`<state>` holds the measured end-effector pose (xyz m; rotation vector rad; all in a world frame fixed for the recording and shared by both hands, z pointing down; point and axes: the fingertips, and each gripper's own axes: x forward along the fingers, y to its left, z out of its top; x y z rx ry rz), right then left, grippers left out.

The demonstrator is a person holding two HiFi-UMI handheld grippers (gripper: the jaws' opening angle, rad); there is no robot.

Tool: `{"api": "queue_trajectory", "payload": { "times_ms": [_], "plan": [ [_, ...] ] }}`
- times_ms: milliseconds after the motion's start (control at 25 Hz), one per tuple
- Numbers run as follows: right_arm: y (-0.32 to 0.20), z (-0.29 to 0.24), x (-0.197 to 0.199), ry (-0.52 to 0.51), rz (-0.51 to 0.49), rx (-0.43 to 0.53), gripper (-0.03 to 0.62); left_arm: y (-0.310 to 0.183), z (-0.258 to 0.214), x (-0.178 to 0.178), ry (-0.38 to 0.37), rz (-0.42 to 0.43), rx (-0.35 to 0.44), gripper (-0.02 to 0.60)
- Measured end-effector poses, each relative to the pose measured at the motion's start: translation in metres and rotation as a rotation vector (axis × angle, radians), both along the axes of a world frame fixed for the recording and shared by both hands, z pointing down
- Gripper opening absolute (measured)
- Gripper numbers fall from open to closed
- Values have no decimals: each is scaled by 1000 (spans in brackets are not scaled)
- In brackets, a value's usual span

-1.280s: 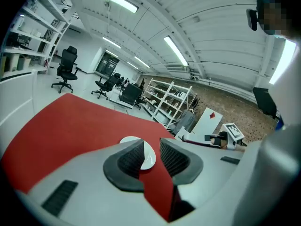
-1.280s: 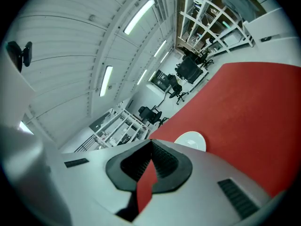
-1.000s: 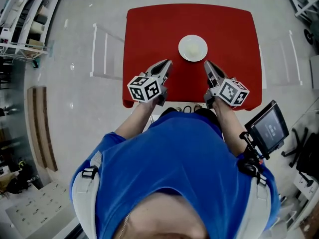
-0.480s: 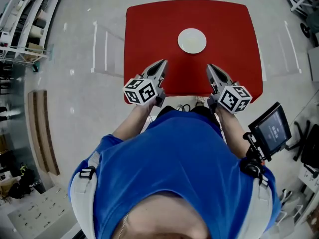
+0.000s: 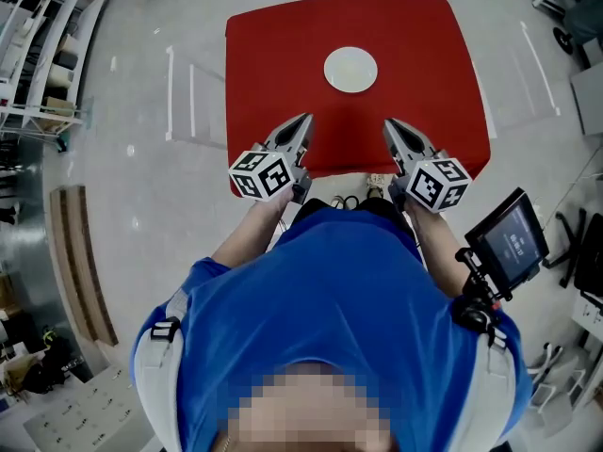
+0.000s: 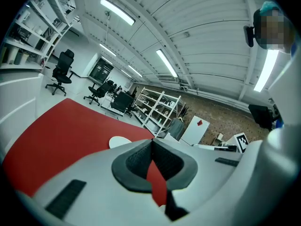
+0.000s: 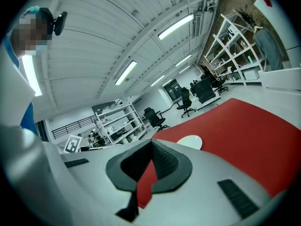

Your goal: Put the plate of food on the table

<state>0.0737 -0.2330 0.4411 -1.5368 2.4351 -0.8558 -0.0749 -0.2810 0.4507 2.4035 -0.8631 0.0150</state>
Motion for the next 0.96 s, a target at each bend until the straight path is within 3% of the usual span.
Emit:
{"api": "queue_trajectory", "payload": {
  "times_ms": [480, 720, 960],
  "plan": [
    [4, -8, -15, 46, 14, 17, 2, 2, -6, -6, 19, 33, 5, 8],
    [-15, -8, -8, 66, 4, 21, 2, -16, -5, 9, 36, 41, 7, 8],
    [24, -2, -18, 78, 6, 24, 2, 20, 0, 5, 61, 58, 4, 8]
  ]
}}
